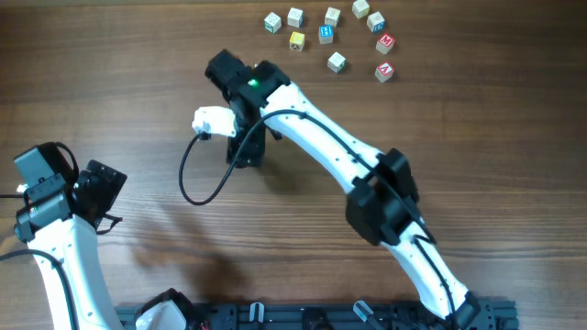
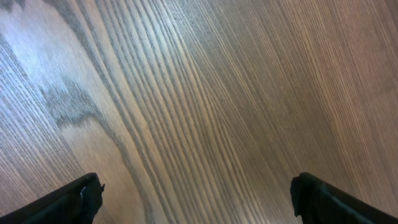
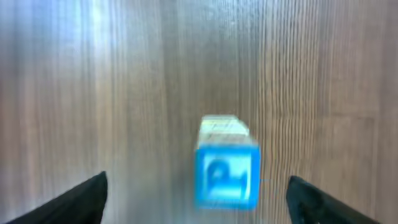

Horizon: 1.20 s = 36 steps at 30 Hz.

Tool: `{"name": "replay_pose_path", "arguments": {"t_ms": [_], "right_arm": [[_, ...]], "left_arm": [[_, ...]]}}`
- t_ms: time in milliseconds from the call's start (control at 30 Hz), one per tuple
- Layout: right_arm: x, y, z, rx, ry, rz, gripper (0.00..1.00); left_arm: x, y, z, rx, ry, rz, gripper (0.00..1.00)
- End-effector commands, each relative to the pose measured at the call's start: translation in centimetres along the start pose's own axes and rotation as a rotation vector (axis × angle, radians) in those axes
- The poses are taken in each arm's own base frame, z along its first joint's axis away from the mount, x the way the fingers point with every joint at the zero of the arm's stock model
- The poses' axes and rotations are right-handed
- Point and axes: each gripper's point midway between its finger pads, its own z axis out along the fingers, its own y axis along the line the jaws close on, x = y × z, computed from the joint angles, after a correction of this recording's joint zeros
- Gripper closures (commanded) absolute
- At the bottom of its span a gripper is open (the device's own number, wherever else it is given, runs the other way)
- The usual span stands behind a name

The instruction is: Form a tower

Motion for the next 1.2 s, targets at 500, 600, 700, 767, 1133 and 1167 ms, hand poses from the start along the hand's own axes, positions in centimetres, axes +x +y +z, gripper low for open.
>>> {"name": "replay_pose_path", "arguments": {"t_ms": [500,600,700,767,1133,1167], "right_arm": [[5.8,-0.5,-14.9,0.219,-0.002,0.832,0.00],[8.6,-2.2,-18.6,0.272,-0.058,0.923,0.00],[12.3,-3.4,-21.3,0.327,-0.066,1.044,0.00],[14.5,-3.9,-22.9,0.376,-0.053,1.097,0.00],[19.4,-0.6,-34.8,0.702,-0.249,1.368,0.00],[19.5,0.4,-36.3,0.726,-0.282,1.361,0.00]], "left_arm": [[-0.2,0.0,-0.2,0.008,-0.008,-0.016,0.00],[-0.2,0.0,-0.2,0.008,-0.008,-0.016,0.00],[-0.2,0.0,-0.2,0.008,-0.008,-0.016,0.00],[-0.2,0.0,-0.2,0.008,-0.008,-0.016,0.00],[-0.2,0.0,-0.2,0.008,-0.008,-0.016,0.00],[-0.2,0.0,-0.2,0.008,-0.008,-0.016,0.00]]}}
